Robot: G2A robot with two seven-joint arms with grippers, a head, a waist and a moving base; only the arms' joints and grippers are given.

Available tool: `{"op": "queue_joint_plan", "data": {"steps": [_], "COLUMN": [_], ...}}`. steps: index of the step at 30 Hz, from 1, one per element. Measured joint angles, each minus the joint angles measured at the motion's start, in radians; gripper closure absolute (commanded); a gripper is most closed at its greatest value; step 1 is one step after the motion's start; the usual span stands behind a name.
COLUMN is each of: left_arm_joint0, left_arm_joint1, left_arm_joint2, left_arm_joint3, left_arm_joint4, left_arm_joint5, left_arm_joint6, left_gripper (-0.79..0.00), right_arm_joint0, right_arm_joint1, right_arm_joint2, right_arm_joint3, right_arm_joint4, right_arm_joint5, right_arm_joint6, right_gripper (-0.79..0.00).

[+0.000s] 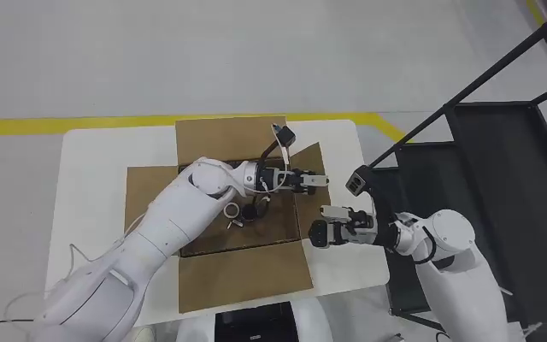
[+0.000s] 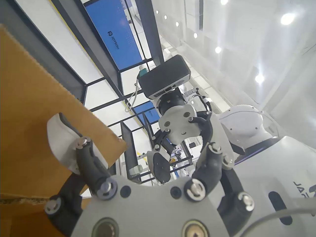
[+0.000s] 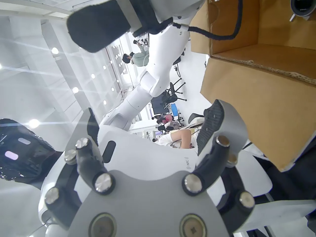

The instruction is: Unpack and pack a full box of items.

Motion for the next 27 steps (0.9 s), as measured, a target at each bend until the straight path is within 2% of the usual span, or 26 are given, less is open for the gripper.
{"op": "queue_joint_plan", "data": {"steps": [5,8,13,16,19,23,27], "left_arm_joint0": [-0.023,-0.034,-0.042,-0.029,0.007,0.11,0.242], "left_arm_joint1": [-0.026,-0.032,-0.015,0.022,0.075,0.156,0.218], "left_arm_joint2": [-0.002,-0.015,-0.069,-0.138,-0.236,-0.403,-0.563], "left_arm_joint3": [0.076,0.086,0.071,0.036,-0.028,-0.193,-0.386], "left_arm_joint4": [-0.034,-0.037,-0.005,0.019,0.068,0.187,0.283], "left_arm_joint5": [-0.006,-0.022,-0.043,-0.035,-0.005,0.067,0.159], "left_arm_joint6": [-0.042,-0.054,-0.068,-0.1,-0.12,-0.119,-0.112], "left_gripper": [-0.785,-0.785,-0.785,-0.785,-0.785,-0.785,-0.785], "right_arm_joint0": [0.032,0.044,0.055,0.052,0.046,0.052,0.067], "right_arm_joint1": [0.008,0.011,0.014,0.015,0.017,0.018,0.02], "right_arm_joint2": [-0.041,-0.062,-0.087,-0.088,-0.1,-0.13,-0.159], "right_arm_joint3": [0.059,0.089,0.123,0.142,0.165,0.2,0.231], "right_arm_joint4": [-0.09,-0.128,-0.167,-0.165,-0.183,-0.225,-0.27], "right_arm_joint5": [0.015,0.023,0.029,0.02,0.005,-0.017,-0.03], "right_arm_joint6": [-0.026,-0.053,-0.107,-0.139,-0.169,-0.202,-0.224], "right_gripper": [-0.785,-0.785,-0.785,-0.785,-0.785,-0.785,-0.785]}}
